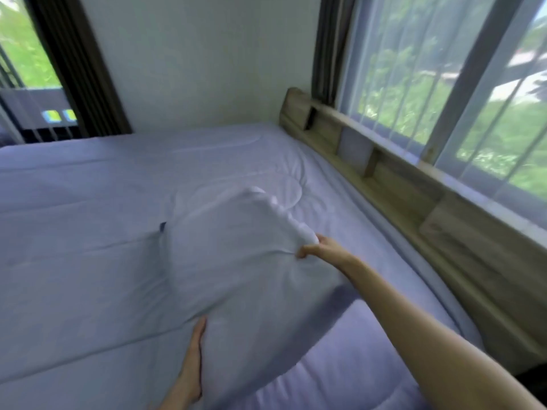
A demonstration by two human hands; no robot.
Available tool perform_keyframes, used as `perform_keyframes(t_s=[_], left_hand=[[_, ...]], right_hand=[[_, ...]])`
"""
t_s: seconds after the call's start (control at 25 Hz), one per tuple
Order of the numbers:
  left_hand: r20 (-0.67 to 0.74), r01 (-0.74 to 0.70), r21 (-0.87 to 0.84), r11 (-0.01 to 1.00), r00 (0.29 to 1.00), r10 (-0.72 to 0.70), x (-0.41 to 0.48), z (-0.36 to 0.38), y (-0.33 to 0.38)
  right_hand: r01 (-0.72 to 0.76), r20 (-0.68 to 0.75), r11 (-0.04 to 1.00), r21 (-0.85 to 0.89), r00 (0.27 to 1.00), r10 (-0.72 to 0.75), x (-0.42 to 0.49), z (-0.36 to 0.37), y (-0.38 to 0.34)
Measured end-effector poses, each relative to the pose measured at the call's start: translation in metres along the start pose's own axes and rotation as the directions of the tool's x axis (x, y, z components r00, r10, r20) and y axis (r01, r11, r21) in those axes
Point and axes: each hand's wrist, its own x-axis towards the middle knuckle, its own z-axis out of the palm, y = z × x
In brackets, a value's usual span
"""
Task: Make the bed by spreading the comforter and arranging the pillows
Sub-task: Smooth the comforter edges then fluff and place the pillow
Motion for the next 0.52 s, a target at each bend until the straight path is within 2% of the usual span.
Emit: perform_keyframes(t_s=[0.04,0.12,0.2,0.24,0.36,0.44,0.52], left_hand=[[0.022,-0.004,-0.030,1.000,1.000,0.005,0.008,0.030,-0.004],[0.171,0.127,-0.212,0.969,0.981,-0.092,0.016,0.106,0.000],[0.392,0.281,-0.341,0.897,0.910,-0.136,0.025,0.192,0.014],[0.448,0.311,-0.363,0.878,0.885,-0.128,0.030,0.233,0.023],[0.489,0.270,-0.405,0.873,0.871,-0.042,0.026,0.344,0.067],[0.522,0.203,-0.425,0.882,0.851,0.055,0.024,0.412,0.084],[0.509,0.162,-0.403,0.901,0.858,0.073,0.022,0.465,0.096]], right_hand=[[0.059,-0.026,0.997,-0.058,0.998,-0.061,0.008,-0.025,-0.025],[0.160,-0.048,0.976,-0.151,0.984,-0.169,0.020,-0.078,-0.074],[0.242,-0.075,0.942,-0.230,0.961,-0.265,0.028,-0.131,-0.111],[0.277,-0.095,0.923,-0.266,0.946,-0.311,0.033,-0.156,-0.123],[0.297,-0.174,0.907,-0.298,0.917,-0.358,0.046,-0.240,-0.133],[0.291,-0.197,0.905,-0.311,0.912,-0.361,0.057,-0.302,-0.119],[0.287,-0.235,0.915,-0.285,0.904,-0.357,0.058,-0.351,-0.097]])
